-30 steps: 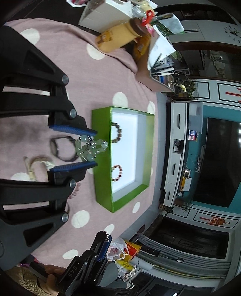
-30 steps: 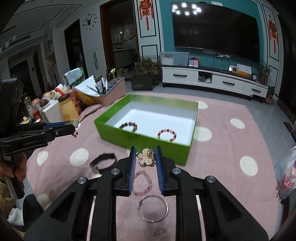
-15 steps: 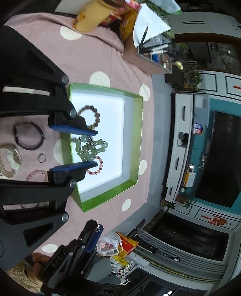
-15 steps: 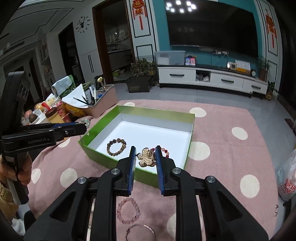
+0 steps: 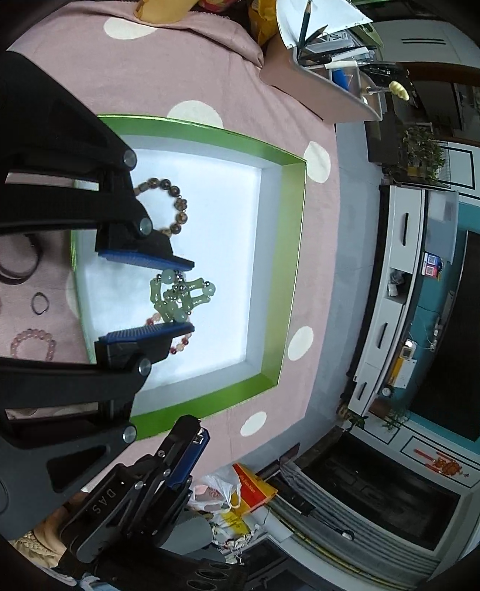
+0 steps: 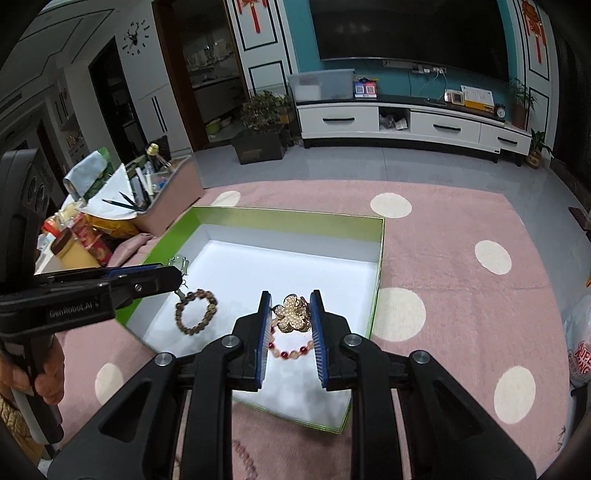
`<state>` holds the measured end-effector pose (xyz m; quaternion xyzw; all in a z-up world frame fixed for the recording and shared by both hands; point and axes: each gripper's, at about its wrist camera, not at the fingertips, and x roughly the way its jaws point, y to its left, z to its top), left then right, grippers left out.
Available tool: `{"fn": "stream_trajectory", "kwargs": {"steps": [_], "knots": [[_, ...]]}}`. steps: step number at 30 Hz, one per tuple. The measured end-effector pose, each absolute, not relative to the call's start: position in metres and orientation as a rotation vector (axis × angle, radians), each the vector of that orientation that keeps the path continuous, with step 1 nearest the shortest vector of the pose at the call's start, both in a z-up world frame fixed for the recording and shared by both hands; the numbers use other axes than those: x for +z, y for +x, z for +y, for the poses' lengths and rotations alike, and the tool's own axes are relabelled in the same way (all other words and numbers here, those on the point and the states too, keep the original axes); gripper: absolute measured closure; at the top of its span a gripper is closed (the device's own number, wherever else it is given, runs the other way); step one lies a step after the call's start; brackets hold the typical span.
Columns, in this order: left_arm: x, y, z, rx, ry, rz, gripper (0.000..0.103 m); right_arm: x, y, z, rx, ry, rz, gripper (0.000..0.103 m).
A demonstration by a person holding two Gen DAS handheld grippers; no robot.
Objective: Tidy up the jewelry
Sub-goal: 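Carry the pendant and brooch into the green box and release both, then grasp the white watch with the left tool while the right tool grasps the silver charm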
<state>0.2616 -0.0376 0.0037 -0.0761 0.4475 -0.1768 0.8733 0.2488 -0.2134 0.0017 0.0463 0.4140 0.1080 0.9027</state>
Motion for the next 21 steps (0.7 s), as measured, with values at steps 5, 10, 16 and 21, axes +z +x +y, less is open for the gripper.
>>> {"fn": "stream_trajectory", "kwargs": {"steps": [5,10,16,21], "knots": [[-0.005,0.276,-0.042,-0.345,-0.151,0.953,0.075,-0.004,0.272,-0.214,0.210,0.094,0.866,0.082],[-0.014,0.284,-0.042,-0.318,-0.142,0.963,0.058,-0.004,0.284,-0.224,0.160,0.126,0.854,0.056],[-0.010,0.279,-0.034,-0.299,-0.137,0.944,0.049,-0.001,0.268,-0.237,0.160,0.159,0.836,0.056],[0.000,0.264,-0.021,-0.286,-0.137,0.921,0.047,0.008,0.240,-0.242,0.165,0.151,0.826,0.056]]}}
